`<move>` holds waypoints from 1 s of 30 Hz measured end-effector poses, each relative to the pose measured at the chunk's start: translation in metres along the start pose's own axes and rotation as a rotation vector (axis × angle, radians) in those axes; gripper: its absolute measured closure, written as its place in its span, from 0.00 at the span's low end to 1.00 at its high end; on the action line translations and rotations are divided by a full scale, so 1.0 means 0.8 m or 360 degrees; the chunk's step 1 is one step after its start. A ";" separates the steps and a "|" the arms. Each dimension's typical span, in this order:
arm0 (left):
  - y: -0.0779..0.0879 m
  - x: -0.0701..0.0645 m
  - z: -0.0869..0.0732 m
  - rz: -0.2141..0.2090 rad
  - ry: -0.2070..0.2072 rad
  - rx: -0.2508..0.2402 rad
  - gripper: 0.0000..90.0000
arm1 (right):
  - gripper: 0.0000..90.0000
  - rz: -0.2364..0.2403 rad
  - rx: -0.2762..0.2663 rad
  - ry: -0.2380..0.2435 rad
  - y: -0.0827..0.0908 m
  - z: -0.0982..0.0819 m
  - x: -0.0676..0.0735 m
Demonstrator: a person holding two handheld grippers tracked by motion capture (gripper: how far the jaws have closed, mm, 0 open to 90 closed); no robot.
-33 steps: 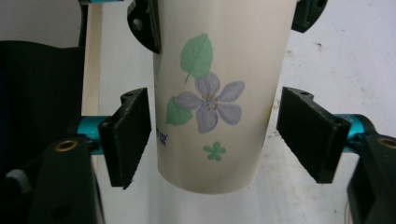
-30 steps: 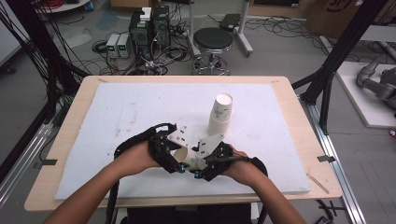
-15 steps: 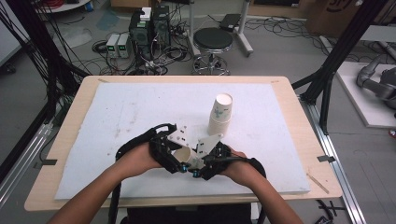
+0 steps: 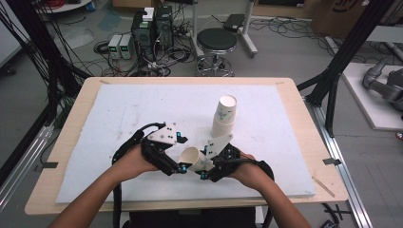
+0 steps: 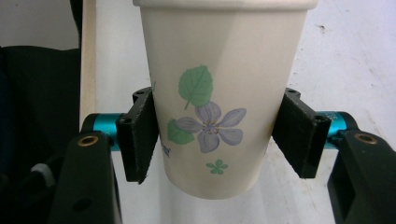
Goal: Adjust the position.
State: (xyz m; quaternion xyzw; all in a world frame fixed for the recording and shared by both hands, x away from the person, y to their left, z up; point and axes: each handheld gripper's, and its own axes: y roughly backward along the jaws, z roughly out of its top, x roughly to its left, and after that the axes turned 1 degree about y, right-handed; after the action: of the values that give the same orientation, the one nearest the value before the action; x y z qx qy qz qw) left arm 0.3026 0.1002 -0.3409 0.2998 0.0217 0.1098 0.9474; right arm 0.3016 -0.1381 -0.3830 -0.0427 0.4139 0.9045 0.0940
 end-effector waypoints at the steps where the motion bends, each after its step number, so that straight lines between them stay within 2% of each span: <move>1: 0.003 0.000 -0.003 0.0017 0.0023 -0.0031 0.20 | 0.40 -0.0007 -0.0002 -0.0004 0.001 -0.002 0.000; 7: 0.019 0.001 -0.027 0.0113 0.0157 -0.0257 0.20 | 0.40 -0.0042 -0.0056 -0.0069 0.012 -0.021 0.000; 8: 0.019 0.001 -0.027 0.0113 0.0157 -0.0257 0.20 | 0.40 -0.0050 -0.0070 -0.0080 0.013 -0.025 0.000; 9: 0.023 0.001 -0.037 0.0153 0.0186 -0.0304 0.20 | 0.40 -0.0060 -0.0085 -0.0094 0.015 -0.030 0.000; 10: 0.023 0.001 -0.037 0.0153 0.0186 -0.0304 0.20 | 0.40 -0.0060 -0.0085 -0.0094 0.015 -0.030 0.000; 11: 0.026 0.001 -0.043 0.0173 0.0208 -0.0334 0.20 | 0.40 -0.0078 -0.0119 -0.0121 0.019 -0.040 0.001; 14: 0.030 0.002 -0.057 0.0226 0.0266 -0.0414 0.20 | 0.40 -0.0105 -0.0146 -0.0149 0.023 -0.049 0.002; 19: 0.033 -0.001 -0.090 0.0307 0.0330 -0.0541 0.20 | 0.39 -0.0177 -0.0265 -0.0220 0.035 -0.077 0.005; 24: 0.032 -0.002 -0.118 0.0376 0.0392 -0.0614 0.20 | 0.39 -0.0235 -0.0385 -0.0310 0.048 -0.100 0.006; 26: 0.031 -0.002 -0.123 0.0388 0.0406 -0.0632 0.20 | 0.39 -0.0243 -0.0416 -0.0332 0.049 -0.104 0.007; 27: 0.031 -0.002 -0.130 0.0408 0.0419 -0.0643 0.20 | 0.38 -0.0252 -0.0468 -0.0369 0.053 -0.113 0.007; 28: 0.031 -0.002 -0.130 0.0408 0.0419 -0.0643 0.21 | 0.38 -0.0252 -0.0468 -0.0369 0.053 -0.113 0.007; 30: 0.029 -0.002 -0.138 0.0427 0.0449 -0.0670 0.21 | 0.38 -0.0249 -0.0555 -0.0424 0.057 -0.123 0.005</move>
State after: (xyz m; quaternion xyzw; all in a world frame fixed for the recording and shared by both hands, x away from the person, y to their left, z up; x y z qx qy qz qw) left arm 0.2850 0.1807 -0.4177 0.0786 0.0902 0.2768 0.9535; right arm 0.2881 -0.2413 -0.4145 0.0295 0.2306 0.9499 0.2089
